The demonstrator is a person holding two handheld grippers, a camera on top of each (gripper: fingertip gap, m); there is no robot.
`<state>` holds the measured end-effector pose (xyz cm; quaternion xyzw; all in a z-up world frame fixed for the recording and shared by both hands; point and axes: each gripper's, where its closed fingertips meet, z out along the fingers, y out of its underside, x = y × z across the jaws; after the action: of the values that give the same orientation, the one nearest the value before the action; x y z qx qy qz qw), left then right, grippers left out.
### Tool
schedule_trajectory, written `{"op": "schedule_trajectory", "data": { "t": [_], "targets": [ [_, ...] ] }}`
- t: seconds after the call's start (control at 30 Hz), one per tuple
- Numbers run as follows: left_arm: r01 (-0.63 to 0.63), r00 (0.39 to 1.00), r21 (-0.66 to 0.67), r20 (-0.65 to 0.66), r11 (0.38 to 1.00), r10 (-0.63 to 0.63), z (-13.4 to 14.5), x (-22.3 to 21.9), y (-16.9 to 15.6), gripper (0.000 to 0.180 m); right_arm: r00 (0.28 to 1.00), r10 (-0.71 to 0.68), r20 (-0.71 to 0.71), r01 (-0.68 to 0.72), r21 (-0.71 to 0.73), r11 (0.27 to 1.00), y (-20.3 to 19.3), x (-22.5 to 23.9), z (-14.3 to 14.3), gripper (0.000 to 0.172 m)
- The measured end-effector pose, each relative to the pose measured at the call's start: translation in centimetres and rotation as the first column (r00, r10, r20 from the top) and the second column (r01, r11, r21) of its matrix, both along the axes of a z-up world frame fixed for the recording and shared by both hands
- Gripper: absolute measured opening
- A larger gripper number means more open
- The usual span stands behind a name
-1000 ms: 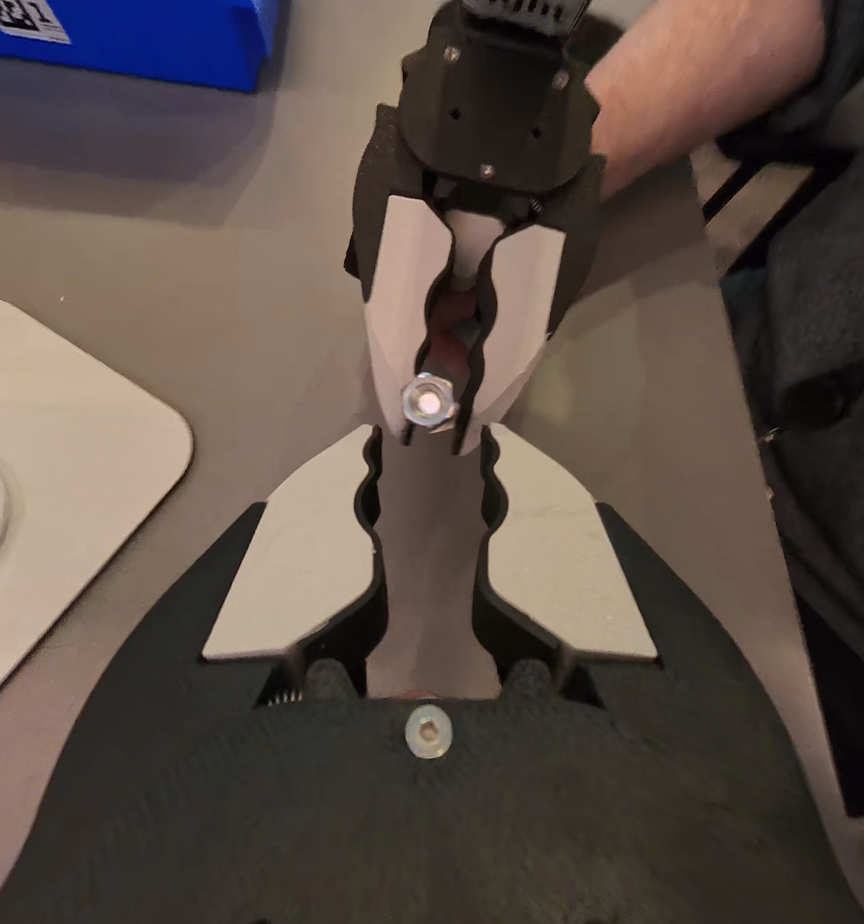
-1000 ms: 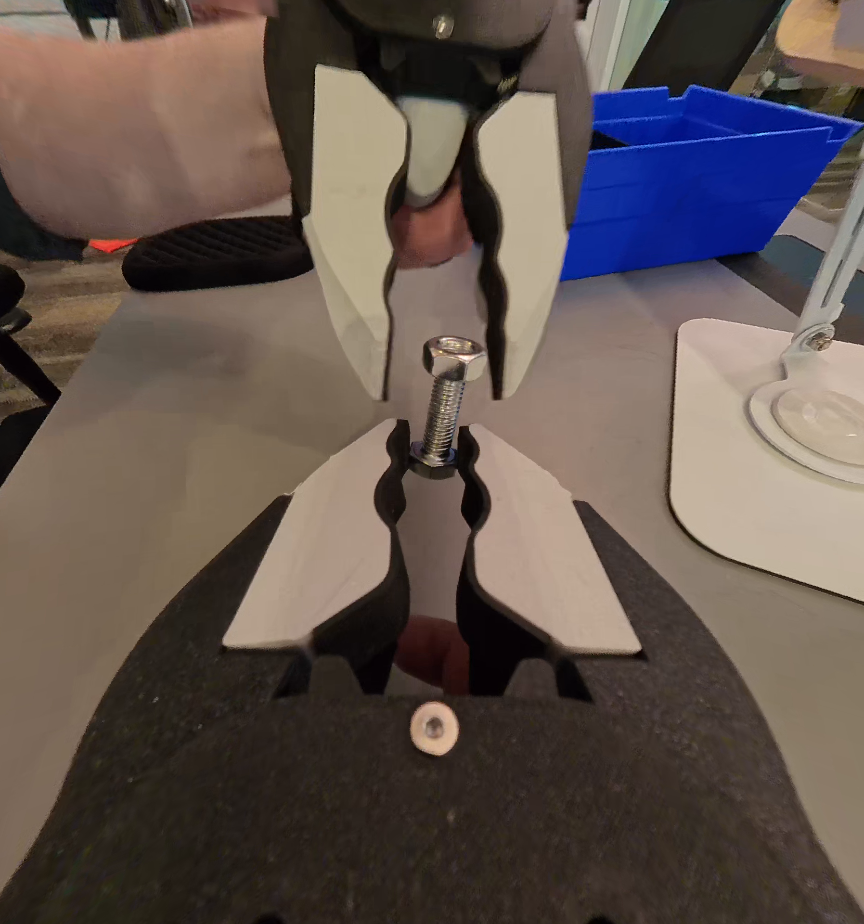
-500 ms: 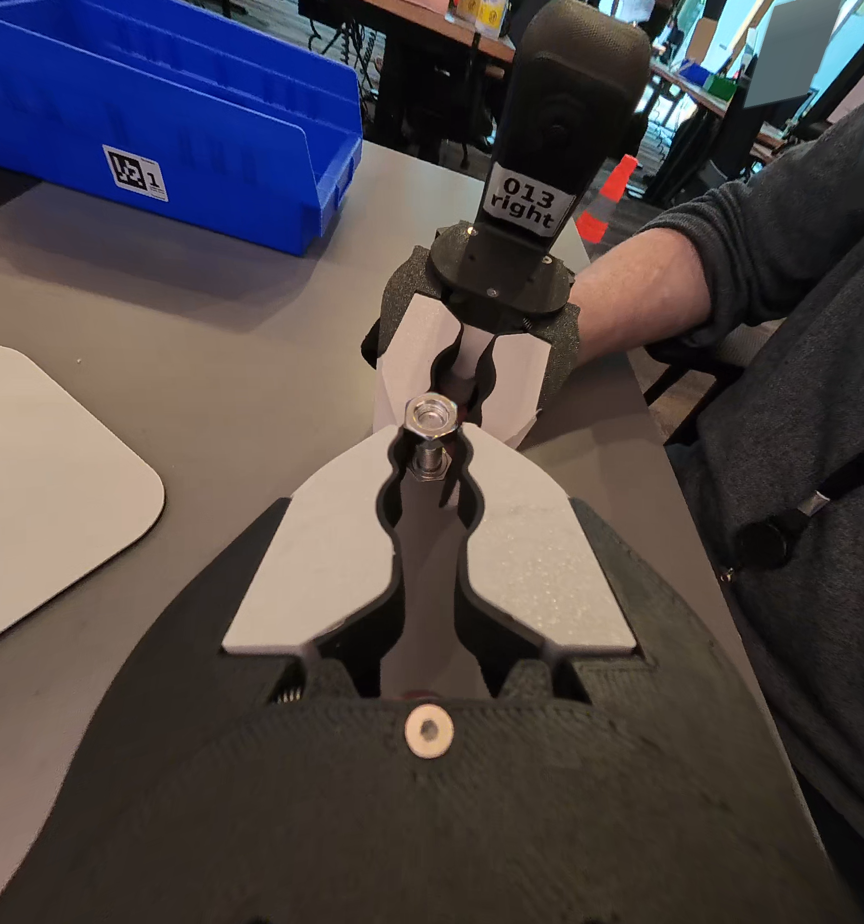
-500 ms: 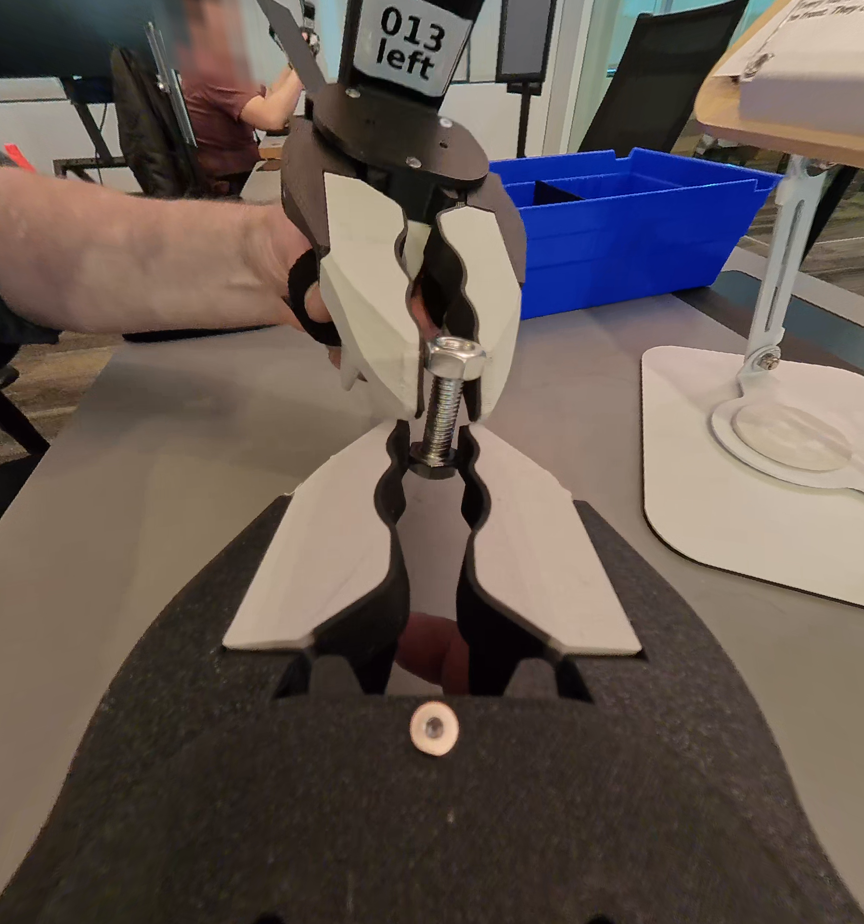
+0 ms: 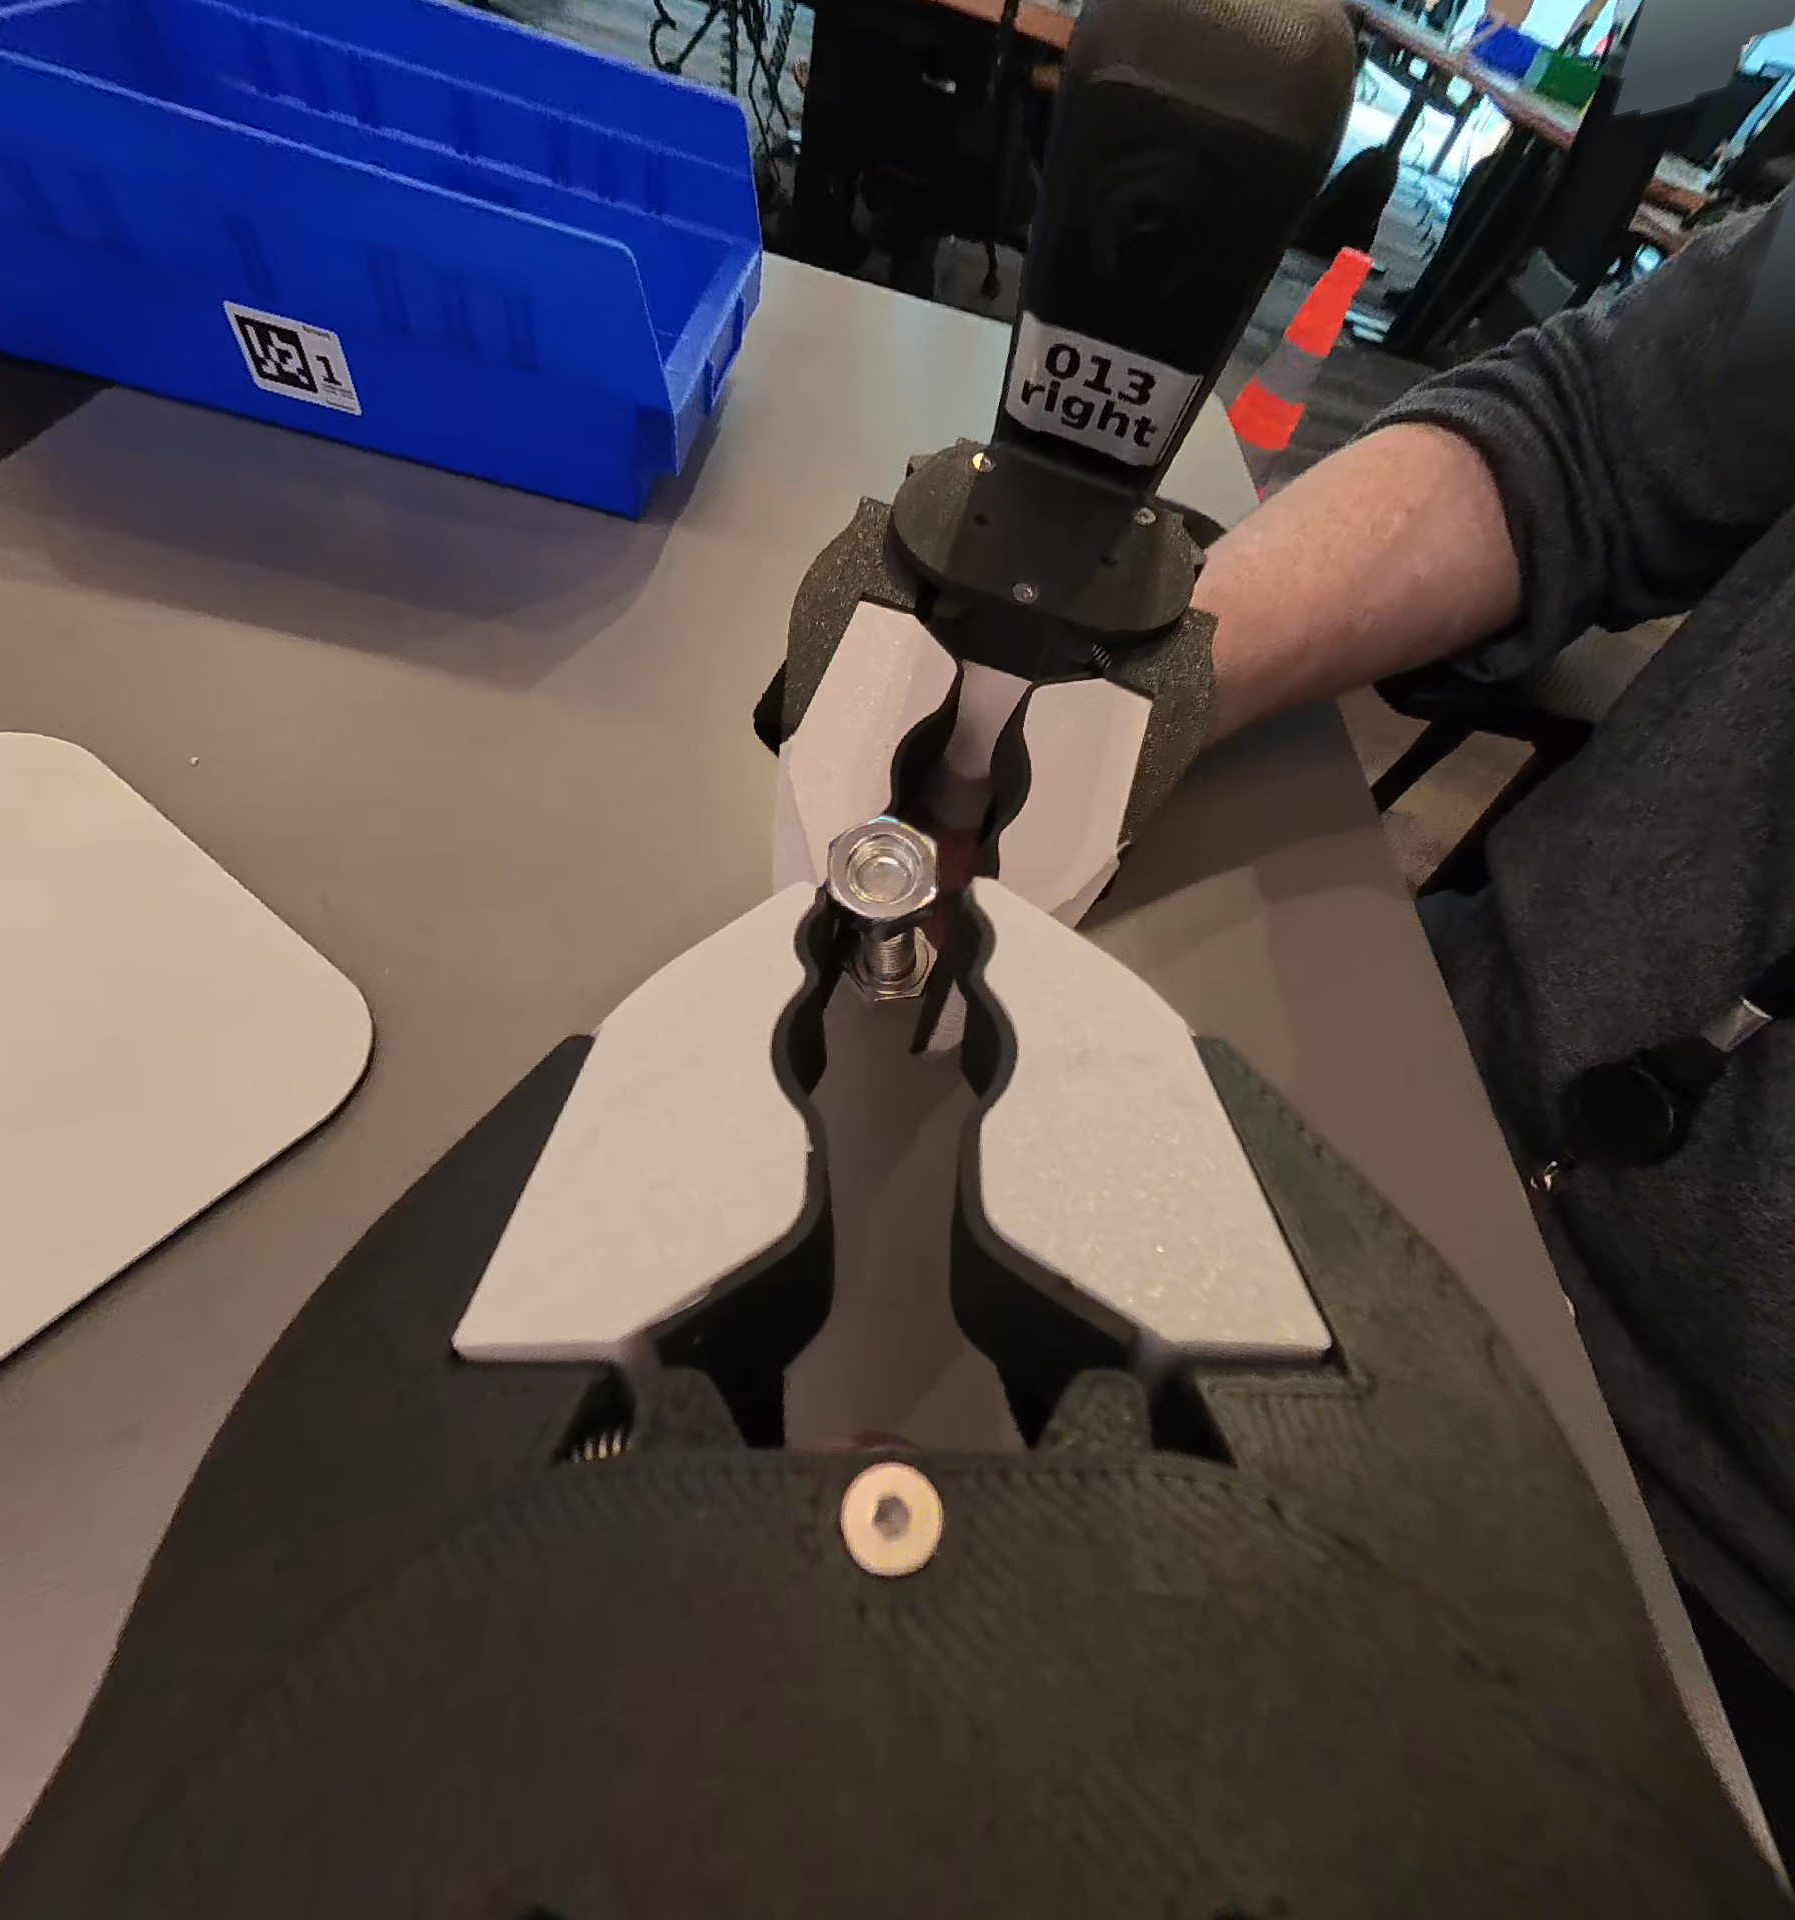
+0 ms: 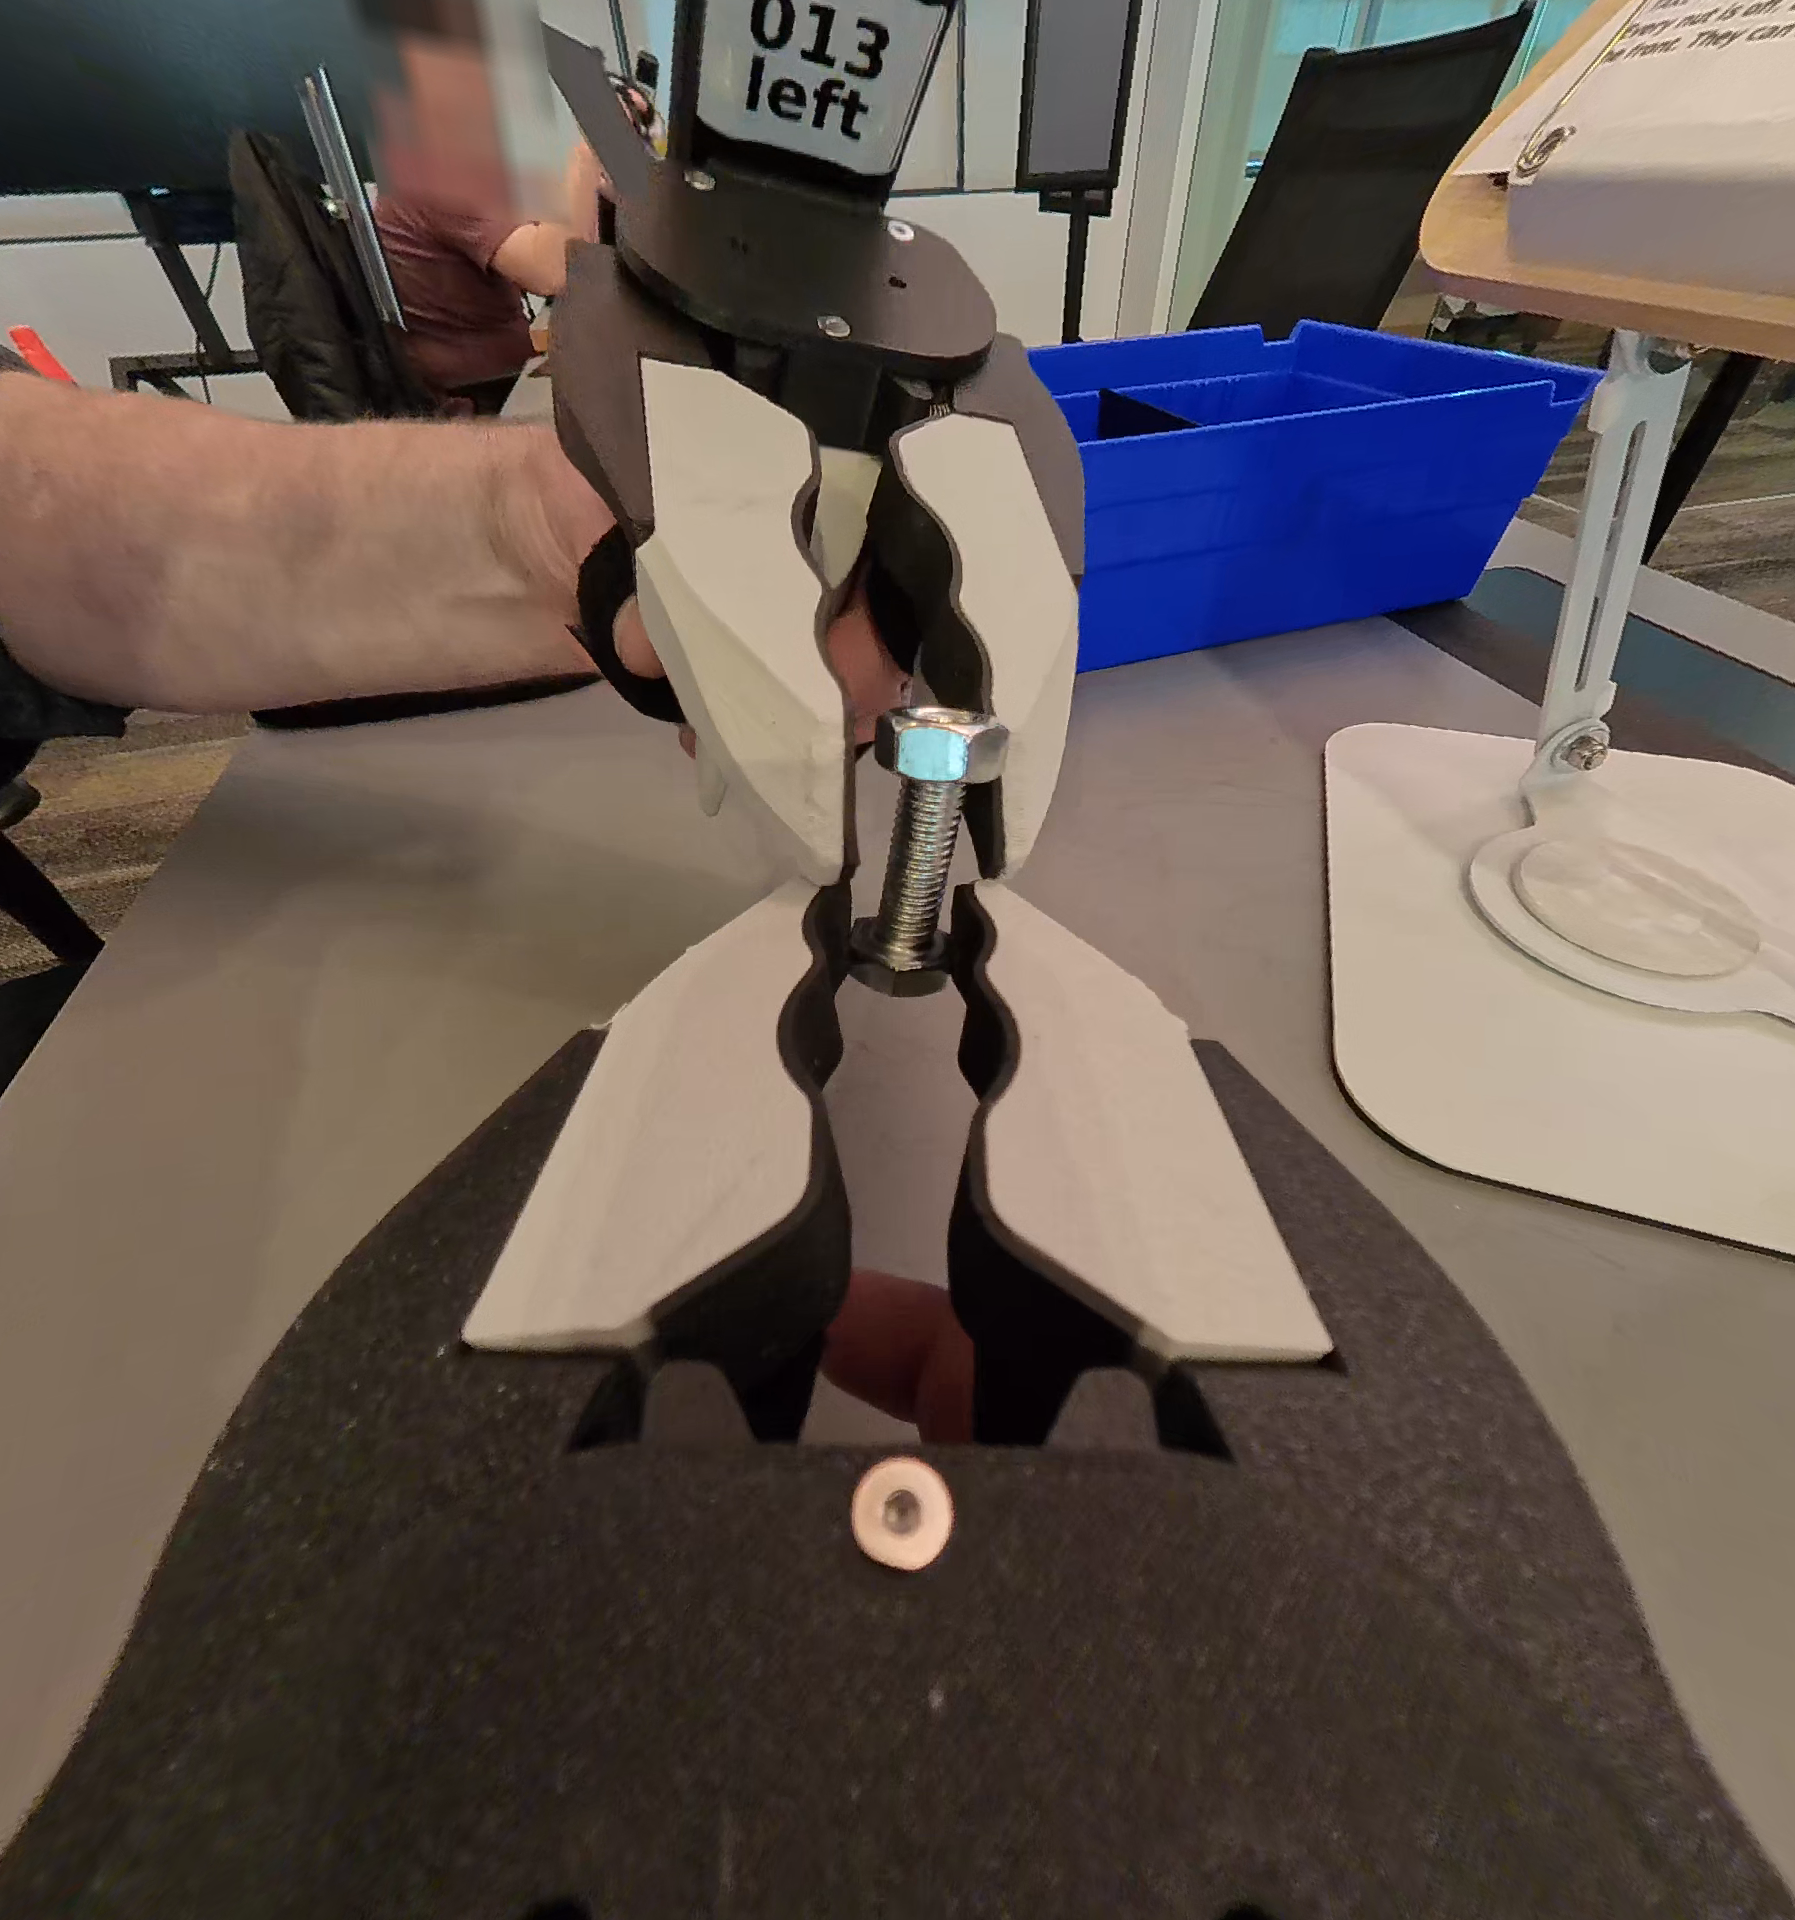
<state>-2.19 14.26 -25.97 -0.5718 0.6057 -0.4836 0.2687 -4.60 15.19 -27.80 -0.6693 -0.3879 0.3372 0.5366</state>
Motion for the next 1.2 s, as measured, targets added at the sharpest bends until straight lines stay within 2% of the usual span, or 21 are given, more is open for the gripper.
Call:
{"op": "schedule_trajectory", "data": {
  "t": [0.57, 0.73, 0.97, 1.2],
  "targets": [
    [0.034, 0.989, 0.119, -0.145, 0.992, -0.017, 0.3, -0.5, 0.3, 0.026, 1.000, 0.006, 0.020, -0.006, -0.001, 1.000, -0.1, -0.2, -0.3, 0.019],
    [0.054, 0.982, 0.139, -0.186, 0.989, -0.028, 0.5, -0.7, 0.5, 0.017, 0.999, 0.007, 0.031, -0.007, 0.000, 1.000, -0.1, -0.3, -0.4, 0.019],
    [0.135, 0.941, 0.172, -0.332, 0.976, -0.072, 0.0, -1.2, 0.4, 0.017, 0.998, 0.015, 0.055, -0.015, 0.000, 1.000, -0.2, -0.5, -0.7, 0.019],
    [0.253, 0.874, 0.283, -0.477, 0.925, -0.093, -0.3, -1.4, 0.4, 0.017, 0.997, 0.023, 0.069, -0.023, -0.005, 1.000, -0.3, -0.6, -1.0, 0.019]
  ]
}}
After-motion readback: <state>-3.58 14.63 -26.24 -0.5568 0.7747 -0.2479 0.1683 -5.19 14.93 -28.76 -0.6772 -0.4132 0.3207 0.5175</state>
